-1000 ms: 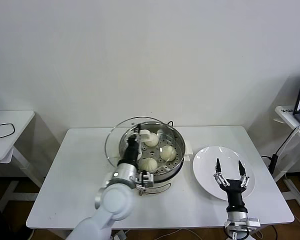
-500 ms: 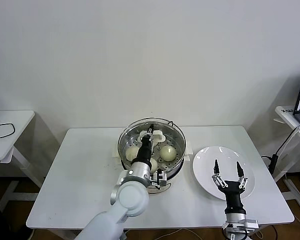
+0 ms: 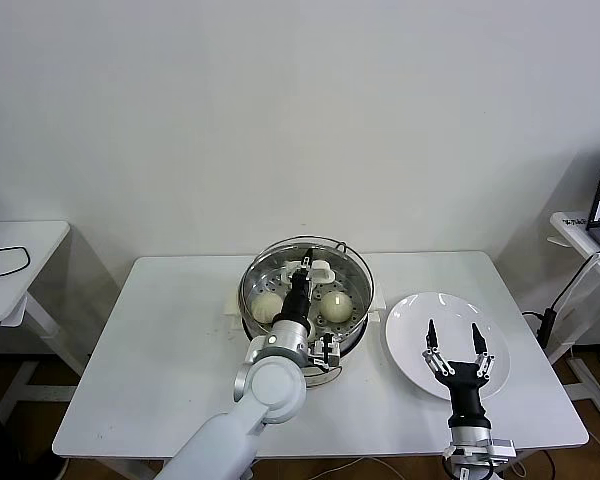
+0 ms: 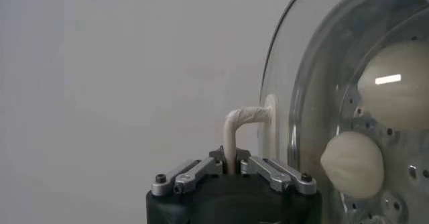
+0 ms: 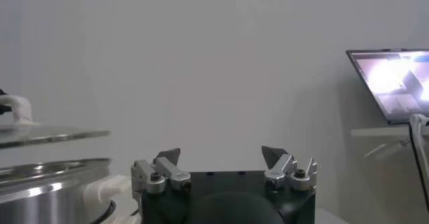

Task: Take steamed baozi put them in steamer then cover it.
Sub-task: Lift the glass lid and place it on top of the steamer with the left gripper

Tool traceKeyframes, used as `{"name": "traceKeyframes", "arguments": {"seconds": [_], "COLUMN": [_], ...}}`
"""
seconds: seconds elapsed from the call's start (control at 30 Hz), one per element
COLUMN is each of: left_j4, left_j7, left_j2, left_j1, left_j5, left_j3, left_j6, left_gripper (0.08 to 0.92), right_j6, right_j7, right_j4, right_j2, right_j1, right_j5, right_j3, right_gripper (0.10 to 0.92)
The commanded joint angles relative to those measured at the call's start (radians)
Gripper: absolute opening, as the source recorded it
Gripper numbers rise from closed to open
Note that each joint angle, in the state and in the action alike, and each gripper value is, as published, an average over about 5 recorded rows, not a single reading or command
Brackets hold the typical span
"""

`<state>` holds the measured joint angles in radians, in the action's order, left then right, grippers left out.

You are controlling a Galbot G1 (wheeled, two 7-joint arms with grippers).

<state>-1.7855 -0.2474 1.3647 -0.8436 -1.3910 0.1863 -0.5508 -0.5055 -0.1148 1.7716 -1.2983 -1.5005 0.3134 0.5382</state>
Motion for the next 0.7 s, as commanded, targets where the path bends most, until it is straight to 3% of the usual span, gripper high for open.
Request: {"name": "traceKeyframes", "arguments": {"seconds": [0.03, 0.7], "left_j4": [0.050, 0.051], "left_j7": [0.013, 0.024], "left_j2": [0.011, 0.004], "left_j1": [0.004, -0.023], "left_j5": [-0.006, -0.006], "left_j3": [-0.004, -0.020], "left_j6": [0.009, 0.020], "left_gripper": [0.191, 0.191], "right_j6": [0.000, -0.001], "right_j7": [0.000, 0.003], "right_j4": [-0.001, -0.007], "right_j2": [0.000, 0.000], "right_j1": [0.000, 0.010], "right_j5": [-0.003, -0.012], "right_j3": [-0.002, -0.011], "right_gripper": [0.823, 0.823]}}
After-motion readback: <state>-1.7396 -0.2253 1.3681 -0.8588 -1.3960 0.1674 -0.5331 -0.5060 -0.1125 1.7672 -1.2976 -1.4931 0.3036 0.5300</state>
